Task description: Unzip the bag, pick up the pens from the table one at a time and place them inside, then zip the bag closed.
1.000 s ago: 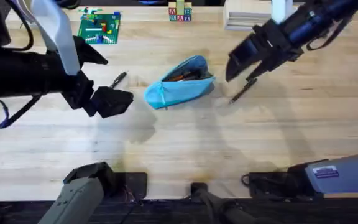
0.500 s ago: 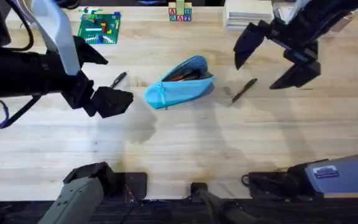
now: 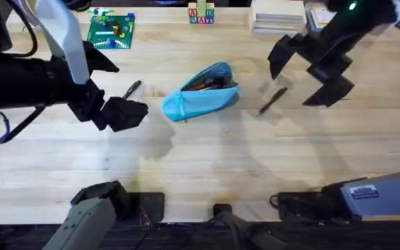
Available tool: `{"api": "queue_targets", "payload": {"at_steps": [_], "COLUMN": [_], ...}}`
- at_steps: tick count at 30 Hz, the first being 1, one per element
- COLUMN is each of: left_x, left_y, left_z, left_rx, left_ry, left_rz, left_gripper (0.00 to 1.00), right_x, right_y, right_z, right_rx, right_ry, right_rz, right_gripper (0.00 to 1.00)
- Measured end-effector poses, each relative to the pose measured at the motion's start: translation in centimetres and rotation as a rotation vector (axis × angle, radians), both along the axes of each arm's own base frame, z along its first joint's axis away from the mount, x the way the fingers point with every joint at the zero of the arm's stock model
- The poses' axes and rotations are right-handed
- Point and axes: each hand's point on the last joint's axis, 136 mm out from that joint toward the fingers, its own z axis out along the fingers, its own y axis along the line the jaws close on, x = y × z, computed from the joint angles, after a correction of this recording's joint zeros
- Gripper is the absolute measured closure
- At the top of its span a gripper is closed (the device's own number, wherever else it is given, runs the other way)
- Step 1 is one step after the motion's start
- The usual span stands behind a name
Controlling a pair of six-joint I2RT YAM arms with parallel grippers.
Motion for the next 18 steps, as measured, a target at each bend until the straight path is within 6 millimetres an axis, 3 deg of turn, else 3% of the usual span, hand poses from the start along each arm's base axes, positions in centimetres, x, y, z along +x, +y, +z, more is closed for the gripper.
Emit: {"api": "queue_targets", "payload": {"at_steps": [10,18], "left_x": [0.0,0.0], "left_y": [0.0,0.0], "left_z": [0.0,0.0], "left_rx": [0.0,0.0], "left_ry": [0.0,0.0], "left_rz": [0.0,0.0], "left_gripper": [0.005,0.005], "right_x": [0.4,1.1], "right_y": [0.1,0.1], "right_z": [-4.7,-6.6], "right_rx": [0.005,0.014], "right_ry": [-0.026,-0.066], "right_rz": [-0.066,-0.11], "right_gripper": [0.008,0.009]}}
